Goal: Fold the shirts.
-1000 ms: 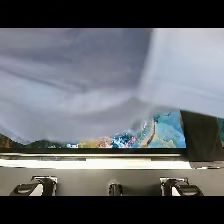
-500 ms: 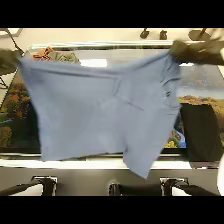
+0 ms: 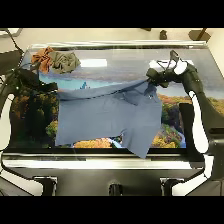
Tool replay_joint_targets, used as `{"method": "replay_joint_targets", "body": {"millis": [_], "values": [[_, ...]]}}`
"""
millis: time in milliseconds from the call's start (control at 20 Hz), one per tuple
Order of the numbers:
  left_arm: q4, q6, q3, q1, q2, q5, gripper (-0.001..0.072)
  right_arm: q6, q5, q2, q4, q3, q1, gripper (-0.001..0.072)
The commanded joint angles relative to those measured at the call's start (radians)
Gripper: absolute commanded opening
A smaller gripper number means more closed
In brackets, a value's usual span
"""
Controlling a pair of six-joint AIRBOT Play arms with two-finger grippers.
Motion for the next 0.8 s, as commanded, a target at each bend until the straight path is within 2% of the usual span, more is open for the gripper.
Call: {"method": "replay_joint_targets", "body": {"millis": [0,150,200,250,300,350,500,600,650,750], "values": [[-0.046,0.000,-0.002,0.000,-0.044,-0.015,0.0027,0.008,-0.092,-0.027,0.013,0.000,0.000,0.0036],[-0.080,0.000,-0.002,-0.001,-0.047,-0.002,0.0030,0.009,-0.037,-0.027,0.013,0.000,0.000,0.0036],[-0.097,0.000,-0.002,-0.001,-0.047,0.012,0.0105,0.009,-0.021,-0.027,0.012,0.000,0.000,0.0053],[-0.107,-0.001,-0.001,-0.001,-0.046,0.034,0.0326,0.021,-0.009,-0.023,0.015,0.000,0.000,0.0245],[-0.108,-0.004,0.007,0.001,-0.043,0.087,0.0592,0.039,0.011,-0.013,0.014,0.001,-0.001,0.0515],[-0.095,-0.002,0.027,0.010,-0.041,0.173,0.0651,0.033,0.048,0.009,0.010,0.005,-0.010,0.0669],[-0.055,0.045,0.055,0.064,-0.021,0.428,0.0648,-0.009,0.220,0.092,-0.016,0.008,-0.098,0.0669],[-0.057,0.054,0.043,0.109,0.004,0.550,0.0639,-0.021,0.450,0.129,-0.018,0.008,-0.200,0.0639],[-0.058,0.055,-0.002,0.130,0.035,0.590,0.0639,-0.048,0.581,0.137,-0.024,0.007,-0.241,0.0593],[-0.111,0.074,-0.191,0.166,0.138,0.573,0.0639,-0.109,0.806,0.138,-0.064,0.003,-0.288,0.0591]]}}
